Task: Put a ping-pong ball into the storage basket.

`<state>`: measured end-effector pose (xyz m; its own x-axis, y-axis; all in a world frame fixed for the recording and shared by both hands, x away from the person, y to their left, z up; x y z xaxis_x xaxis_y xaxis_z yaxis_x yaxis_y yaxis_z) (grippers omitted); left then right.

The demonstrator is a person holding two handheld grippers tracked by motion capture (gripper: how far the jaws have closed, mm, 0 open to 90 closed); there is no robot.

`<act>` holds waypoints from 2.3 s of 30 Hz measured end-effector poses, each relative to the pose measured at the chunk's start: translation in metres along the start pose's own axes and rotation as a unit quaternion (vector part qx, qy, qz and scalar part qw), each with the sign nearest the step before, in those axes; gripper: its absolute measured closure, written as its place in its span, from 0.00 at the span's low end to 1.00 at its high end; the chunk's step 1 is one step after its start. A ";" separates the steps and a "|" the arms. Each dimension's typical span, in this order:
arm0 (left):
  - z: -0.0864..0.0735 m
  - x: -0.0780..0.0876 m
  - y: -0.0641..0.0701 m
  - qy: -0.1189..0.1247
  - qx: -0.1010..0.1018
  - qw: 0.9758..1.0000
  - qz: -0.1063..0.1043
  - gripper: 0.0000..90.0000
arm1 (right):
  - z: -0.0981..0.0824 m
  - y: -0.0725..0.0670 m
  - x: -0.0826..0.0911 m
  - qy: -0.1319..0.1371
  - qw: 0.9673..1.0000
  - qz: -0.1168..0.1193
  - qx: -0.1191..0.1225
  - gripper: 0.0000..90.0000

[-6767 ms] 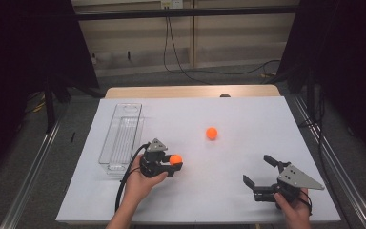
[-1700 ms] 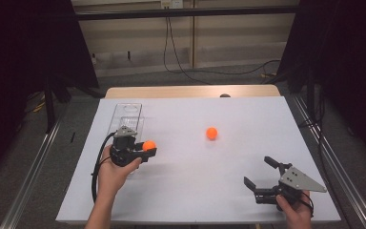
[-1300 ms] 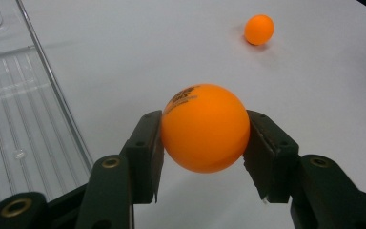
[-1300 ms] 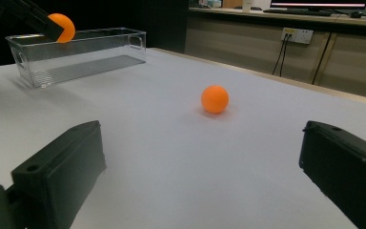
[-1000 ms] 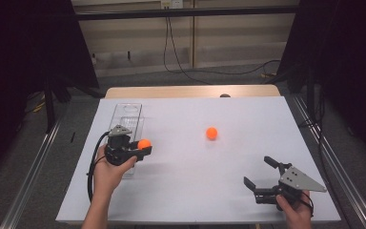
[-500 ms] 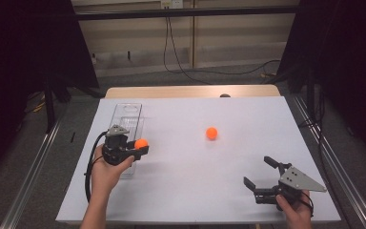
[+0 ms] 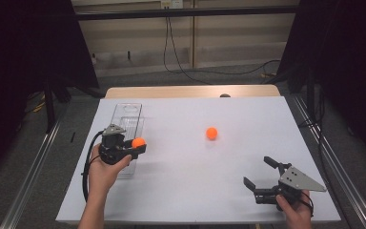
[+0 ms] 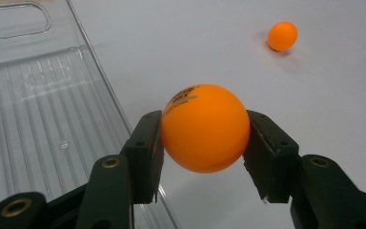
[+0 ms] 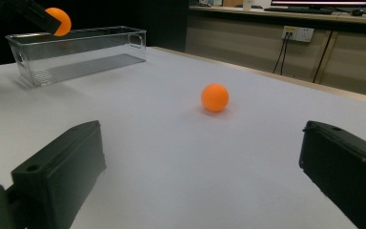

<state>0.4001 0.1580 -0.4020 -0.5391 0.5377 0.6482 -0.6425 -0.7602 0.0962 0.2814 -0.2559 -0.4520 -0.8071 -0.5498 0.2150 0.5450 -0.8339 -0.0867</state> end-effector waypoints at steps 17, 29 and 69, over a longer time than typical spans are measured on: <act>0.001 0.005 -0.007 0.006 0.005 1.000 0.007 0.56 | 0.000 0.000 0.000 0.000 1.000 0.000 0.000 0.01; -0.001 0.009 -0.018 0.008 0.014 1.000 0.021 0.56 | 0.000 0.001 0.002 0.002 1.000 -0.003 0.001 0.01; -0.009 0.014 -0.038 0.006 0.025 0.999 0.047 0.56 | 0.000 0.001 0.003 0.003 1.000 -0.006 -0.004 0.01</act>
<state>0.4115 0.1979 -0.4035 -0.6020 0.4676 0.6473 -0.5614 -0.8243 0.0734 0.2799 -0.2582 -0.4515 -0.8153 -0.5396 0.2101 0.5332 -0.8411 -0.0911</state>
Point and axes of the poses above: each handheld gripper's, and its own axes: x roughly backward along the jaws, z roughly out of its top, y roughly to its right, the point moved 5 cm from there along -x, roughly forward along the jaws, and after that the axes turned 5 degrees about -x, right-handed, at the moved point
